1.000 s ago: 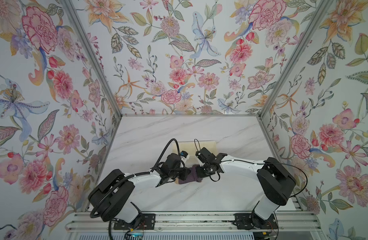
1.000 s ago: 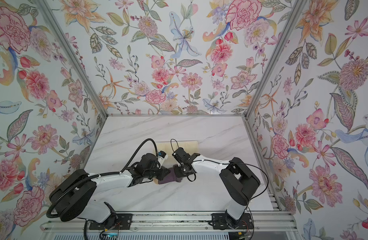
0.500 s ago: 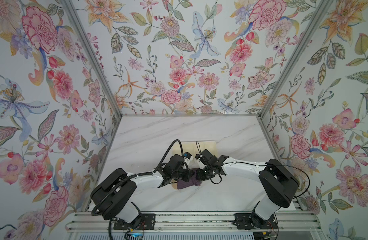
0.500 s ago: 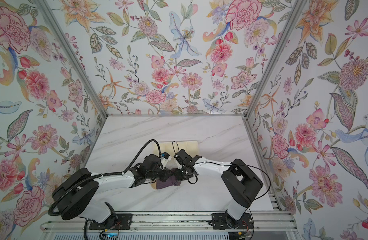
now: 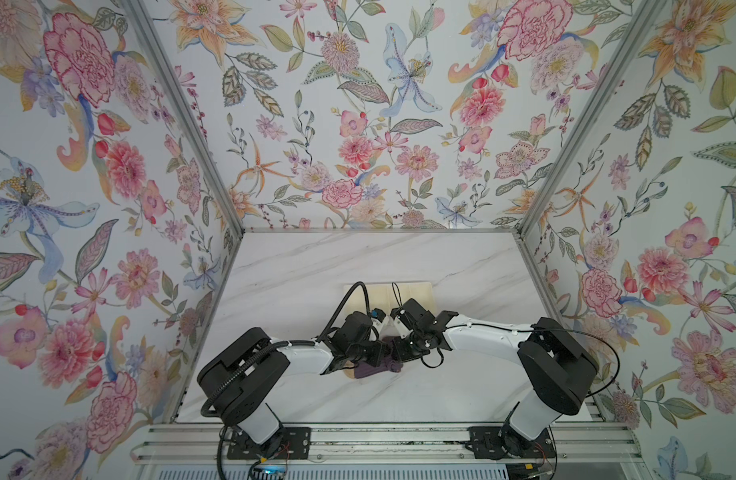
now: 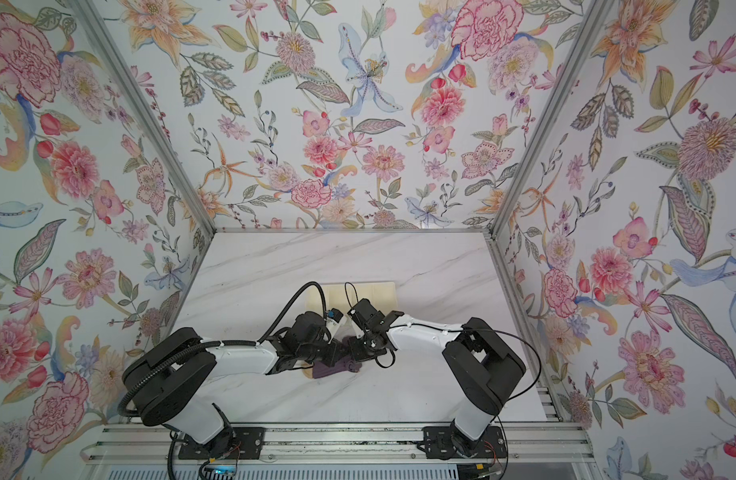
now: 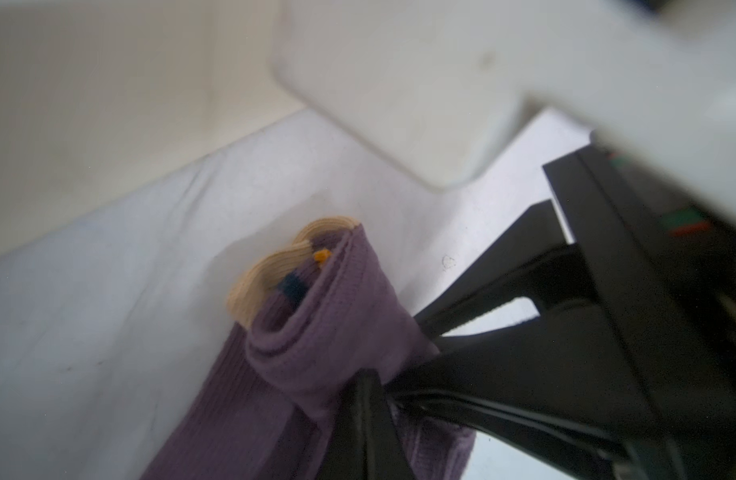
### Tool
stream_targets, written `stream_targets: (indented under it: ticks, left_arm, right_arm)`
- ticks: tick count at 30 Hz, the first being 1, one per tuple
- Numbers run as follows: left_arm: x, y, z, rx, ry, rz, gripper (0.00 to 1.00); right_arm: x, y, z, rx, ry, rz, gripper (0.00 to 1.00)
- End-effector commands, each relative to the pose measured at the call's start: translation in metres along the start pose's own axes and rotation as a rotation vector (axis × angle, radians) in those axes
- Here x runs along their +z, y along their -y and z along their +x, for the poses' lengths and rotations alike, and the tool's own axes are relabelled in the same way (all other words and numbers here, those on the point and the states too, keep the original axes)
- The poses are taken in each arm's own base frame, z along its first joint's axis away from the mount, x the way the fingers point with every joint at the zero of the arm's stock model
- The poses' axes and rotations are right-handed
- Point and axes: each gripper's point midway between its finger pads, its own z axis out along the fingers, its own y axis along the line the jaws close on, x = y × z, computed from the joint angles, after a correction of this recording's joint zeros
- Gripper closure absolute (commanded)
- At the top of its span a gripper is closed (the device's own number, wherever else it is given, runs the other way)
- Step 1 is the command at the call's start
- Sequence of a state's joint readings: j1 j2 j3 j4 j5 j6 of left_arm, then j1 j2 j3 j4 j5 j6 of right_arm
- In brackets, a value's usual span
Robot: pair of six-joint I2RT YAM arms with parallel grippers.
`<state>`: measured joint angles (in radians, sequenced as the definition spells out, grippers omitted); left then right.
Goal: Roll the socks
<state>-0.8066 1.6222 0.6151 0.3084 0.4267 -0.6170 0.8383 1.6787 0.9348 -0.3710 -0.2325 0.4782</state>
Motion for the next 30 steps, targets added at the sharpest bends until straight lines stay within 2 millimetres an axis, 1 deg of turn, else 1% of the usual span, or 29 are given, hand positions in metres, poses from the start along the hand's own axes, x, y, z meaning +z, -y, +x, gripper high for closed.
stream_targets:
  ticks: [1,3,6,11,17,21,24,28,30]
  left_arm:
    - [0.01,-0.007,0.014,0.012,-0.056,-0.031,1.0]
    - [0.013,-0.009,0.017,0.011,-0.069,-0.036,1.0]
    - [0.018,-0.014,0.028,0.01,-0.114,-0.048,1.0]
    - [0.021,-0.018,0.047,0.016,-0.175,-0.054,1.0]
    - [0.02,-0.022,0.053,0.009,-0.187,-0.063,1.0]
    - [0.02,-0.022,0.054,0.008,-0.186,-0.063,1.0]
    - [0.021,-0.023,0.054,0.006,-0.186,-0.066,1.0]
    - [0.02,-0.023,0.054,0.008,-0.182,-0.067,1.0]
    - [0.02,-0.024,0.055,0.006,-0.18,-0.07,1.0]
  right_arm:
    - [0.014,0.023,0.044,0.017,-0.159,0.081,0.9]
    - [0.013,0.023,0.044,0.016,-0.156,0.081,0.89]
    - [0.012,0.024,0.042,0.016,-0.147,0.084,0.87]
    - [0.007,0.025,0.034,0.021,-0.112,0.079,0.73]
    - [-0.009,0.025,0.019,0.03,-0.037,0.054,0.62]
    - [-0.027,0.027,0.008,0.056,0.045,0.012,0.6]
    - [-0.039,0.037,0.005,0.093,0.097,0.009,0.6]
    - [-0.045,0.057,0.008,0.132,0.123,0.057,0.61]
    - [-0.043,0.062,0.009,0.135,0.122,0.076,0.61]
